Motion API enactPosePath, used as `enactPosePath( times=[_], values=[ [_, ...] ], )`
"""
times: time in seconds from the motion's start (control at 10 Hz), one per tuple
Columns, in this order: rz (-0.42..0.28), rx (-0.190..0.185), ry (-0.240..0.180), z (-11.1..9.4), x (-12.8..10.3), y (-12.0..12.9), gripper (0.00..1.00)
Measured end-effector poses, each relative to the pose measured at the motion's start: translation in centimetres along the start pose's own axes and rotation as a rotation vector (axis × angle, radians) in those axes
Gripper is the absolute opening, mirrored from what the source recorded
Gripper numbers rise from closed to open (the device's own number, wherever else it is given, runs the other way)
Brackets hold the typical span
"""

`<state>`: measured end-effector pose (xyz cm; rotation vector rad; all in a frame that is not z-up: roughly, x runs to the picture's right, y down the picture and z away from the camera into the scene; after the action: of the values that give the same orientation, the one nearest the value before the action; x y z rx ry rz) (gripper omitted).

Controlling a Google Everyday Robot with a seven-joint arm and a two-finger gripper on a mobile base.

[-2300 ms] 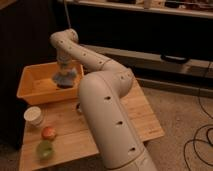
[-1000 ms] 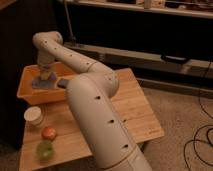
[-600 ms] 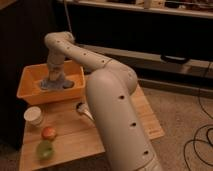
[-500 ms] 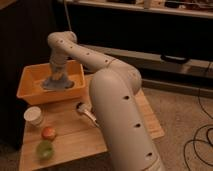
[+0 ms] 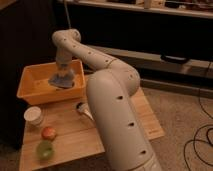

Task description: Wipe tray with towel

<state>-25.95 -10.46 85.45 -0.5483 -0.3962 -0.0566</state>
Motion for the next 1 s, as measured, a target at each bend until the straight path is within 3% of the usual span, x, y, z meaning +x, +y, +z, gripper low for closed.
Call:
enactPosePath(
  times=[0.3, 0.7, 0.9, 1.0],
  values=[
    [0.026, 0.017, 0.028, 1.5, -0.5, -3.1, 0.00],
    [0.032, 0.017, 0.046, 3.3, -1.6, -4.6, 0.00],
    [0.009, 0.012, 0.007, 3.2, -2.6, -4.7, 0.00],
    [-0.018, 0.001, -0.019, 3.5, -4.3, -4.3, 0.00]
  ],
)
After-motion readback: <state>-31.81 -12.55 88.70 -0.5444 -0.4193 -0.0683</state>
